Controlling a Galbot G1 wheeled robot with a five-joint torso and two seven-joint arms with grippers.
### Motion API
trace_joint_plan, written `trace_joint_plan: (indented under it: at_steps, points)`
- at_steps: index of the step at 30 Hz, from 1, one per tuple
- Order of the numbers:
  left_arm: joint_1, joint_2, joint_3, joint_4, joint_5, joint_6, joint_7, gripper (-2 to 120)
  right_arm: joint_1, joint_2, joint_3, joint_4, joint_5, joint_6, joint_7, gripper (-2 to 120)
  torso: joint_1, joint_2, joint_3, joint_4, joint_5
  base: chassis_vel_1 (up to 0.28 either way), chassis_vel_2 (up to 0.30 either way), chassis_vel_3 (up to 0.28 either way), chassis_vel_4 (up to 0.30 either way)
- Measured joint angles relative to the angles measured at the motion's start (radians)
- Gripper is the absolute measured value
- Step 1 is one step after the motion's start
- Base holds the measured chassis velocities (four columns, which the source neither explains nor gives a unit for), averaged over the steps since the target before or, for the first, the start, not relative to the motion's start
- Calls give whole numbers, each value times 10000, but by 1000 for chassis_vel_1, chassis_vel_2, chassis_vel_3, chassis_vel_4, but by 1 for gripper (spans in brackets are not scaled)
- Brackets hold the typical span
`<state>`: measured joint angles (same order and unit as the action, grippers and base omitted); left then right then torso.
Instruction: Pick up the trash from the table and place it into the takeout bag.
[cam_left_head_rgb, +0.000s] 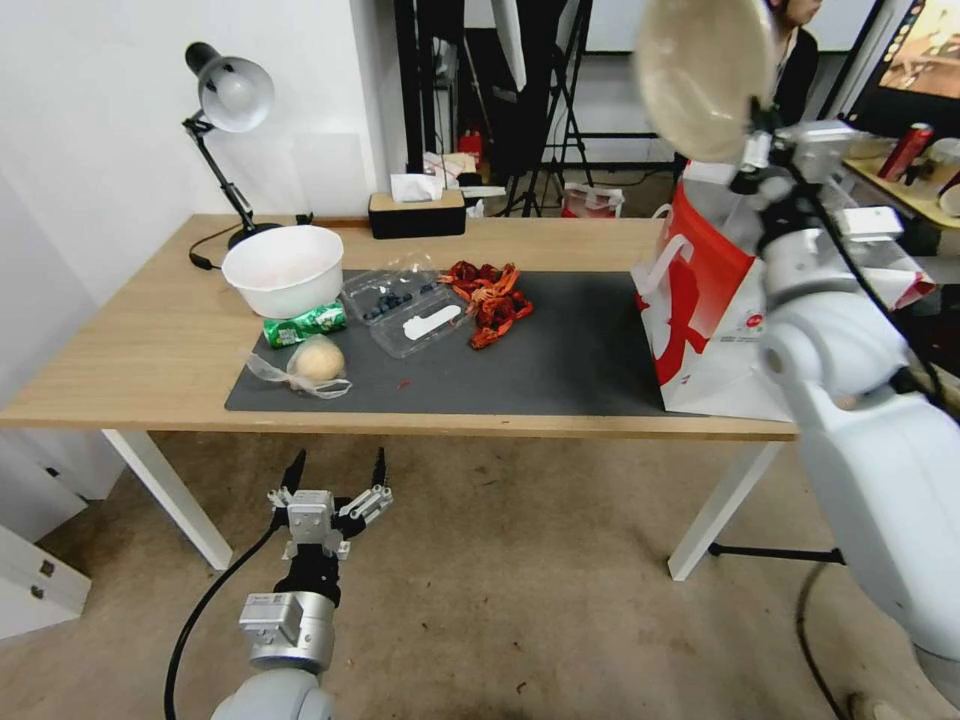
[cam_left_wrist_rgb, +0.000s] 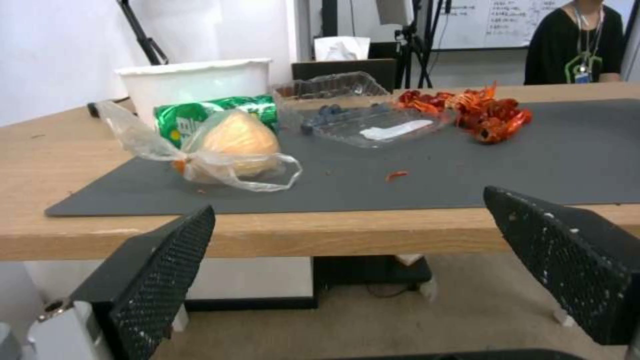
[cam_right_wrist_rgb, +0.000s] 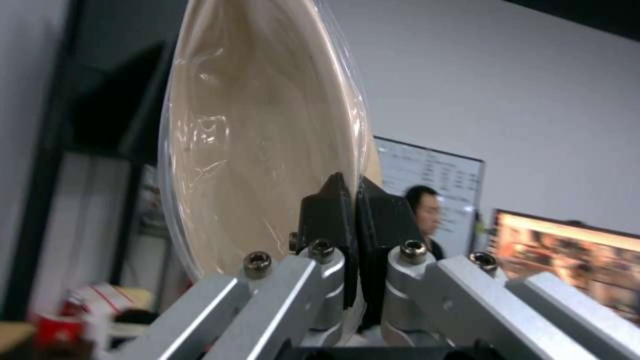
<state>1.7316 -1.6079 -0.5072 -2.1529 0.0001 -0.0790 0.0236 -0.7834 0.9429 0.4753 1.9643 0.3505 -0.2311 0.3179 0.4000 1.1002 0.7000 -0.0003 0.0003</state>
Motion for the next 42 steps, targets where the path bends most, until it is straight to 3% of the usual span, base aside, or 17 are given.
trace_joint_plan:
  at_steps: [8,21,25,28,30,32,36,42]
  points:
    - [53,0,87,-4,94,-43,6,100,-1169,-130,598,413,-620,-700,632,0,0,0,0,2,-2,0,0,0,0]
    - [145,-1,103,-128,172,-106,7,100,-1791,-41,862,844,-532,-947,999,43,-2,0,-1,3,-4,0,0,0,0]
    - [163,-1,99,-135,181,-126,7,100,-1798,-78,861,1219,770,-463,964,57,-1,-2,0,3,-4,0,0,0,0]
    - [175,-1,95,-136,184,-147,6,100,-1888,-42,678,1898,2952,553,450,72,-2,-2,-1,4,-5,0,0,0,0]
    - [175,-1,96,-136,184,-148,6,100,-1917,-29,655,1972,3155,674,342,73,-2,-2,-1,5,-4,0,0,0,0]
    - [178,-1,93,-136,187,-160,4,100,-2271,99,378,2575,4229,1342,-247,86,-2,-2,-1,4,-6,0,0,0,0]
    - [169,-1,94,-134,189,-162,2,100,-2826,324,47,3081,4440,1594,-609,97,0,-2,-2,4,-6,0,0,0,0]
    - [132,-1,72,-94,177,-162,0,100,-4264,729,-456,3067,2763,1878,-934,100,0,-2,-1,3,-4,0,0,0,0]
